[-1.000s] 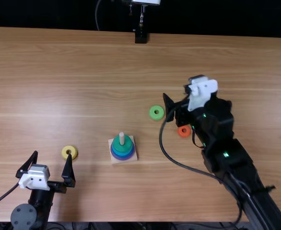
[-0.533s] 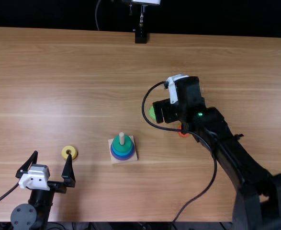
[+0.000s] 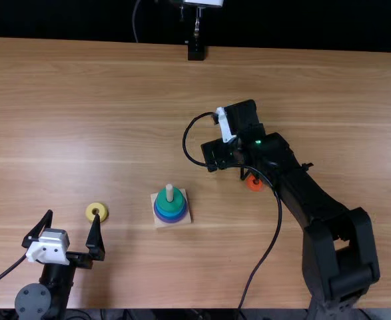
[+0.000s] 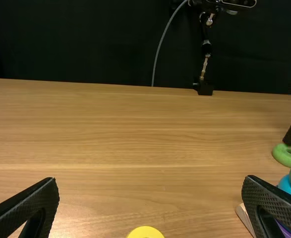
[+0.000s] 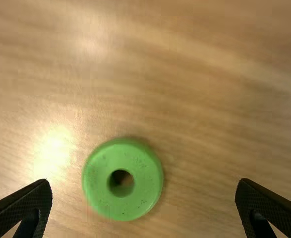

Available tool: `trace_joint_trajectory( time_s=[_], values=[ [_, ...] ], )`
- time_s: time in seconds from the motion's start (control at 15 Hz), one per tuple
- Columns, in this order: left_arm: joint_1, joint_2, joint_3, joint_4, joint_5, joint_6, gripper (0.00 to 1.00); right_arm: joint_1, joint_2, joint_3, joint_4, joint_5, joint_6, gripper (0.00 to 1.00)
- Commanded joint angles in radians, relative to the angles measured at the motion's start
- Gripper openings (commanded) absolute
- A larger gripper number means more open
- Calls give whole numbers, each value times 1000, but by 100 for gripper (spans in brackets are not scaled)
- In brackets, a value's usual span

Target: Build the Hanoi tower: stack the rings onto the peg from bottom to top in this color order: purple, dark blue, light blue, dark green, light green, yellow, orange.

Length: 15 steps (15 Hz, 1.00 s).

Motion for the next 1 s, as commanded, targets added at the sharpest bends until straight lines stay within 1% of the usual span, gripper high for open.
trace_joint_trajectory(
  time_s=[0.0,0.13,0.87,0.93],
  values=[
    [10,-11,-12,-30,20,15,100,19,32,50,-3,-5,-11,100],
    [10,-11,-12,-30,20,15,100,34,52,56,-5,-5,-11,100],
    [10,-11,-12,-30,20,15,100,35,123,81,-3,-3,-11,100],
    [10,-11,-12,-30,20,15,100,35,123,81,-3,-3,-11,96]
  ],
)
